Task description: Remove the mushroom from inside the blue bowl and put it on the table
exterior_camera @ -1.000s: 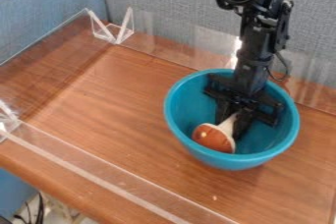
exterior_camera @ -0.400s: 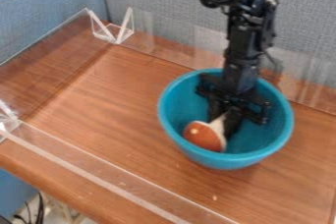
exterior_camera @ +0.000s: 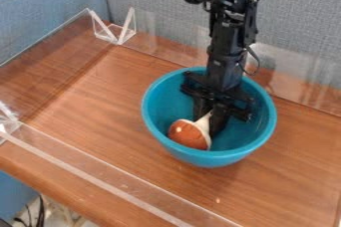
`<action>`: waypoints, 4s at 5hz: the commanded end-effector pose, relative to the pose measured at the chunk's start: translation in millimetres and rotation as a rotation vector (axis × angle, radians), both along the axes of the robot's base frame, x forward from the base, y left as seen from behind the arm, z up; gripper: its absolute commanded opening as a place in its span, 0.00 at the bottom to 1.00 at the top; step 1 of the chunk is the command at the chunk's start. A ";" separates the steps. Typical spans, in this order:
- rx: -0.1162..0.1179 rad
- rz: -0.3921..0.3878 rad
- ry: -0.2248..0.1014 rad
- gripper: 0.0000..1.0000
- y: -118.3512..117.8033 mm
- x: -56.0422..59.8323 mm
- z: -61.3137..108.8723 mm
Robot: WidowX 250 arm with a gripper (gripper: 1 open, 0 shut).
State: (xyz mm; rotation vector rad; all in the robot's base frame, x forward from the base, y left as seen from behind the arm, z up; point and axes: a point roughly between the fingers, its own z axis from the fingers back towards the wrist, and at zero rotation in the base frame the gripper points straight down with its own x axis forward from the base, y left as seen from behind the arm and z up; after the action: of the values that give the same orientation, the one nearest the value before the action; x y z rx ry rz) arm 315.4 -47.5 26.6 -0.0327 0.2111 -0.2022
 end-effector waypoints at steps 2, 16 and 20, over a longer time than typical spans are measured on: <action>-0.006 0.035 -0.031 0.00 -12.4 -0.6 22.4; 0.118 0.324 -0.051 0.00 106.5 5.8 64.1; 0.115 0.395 -0.051 0.00 125.0 3.1 44.2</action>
State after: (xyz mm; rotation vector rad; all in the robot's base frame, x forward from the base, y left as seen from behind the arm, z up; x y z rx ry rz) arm 316.0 73.6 57.8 0.0431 0.2059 0.1897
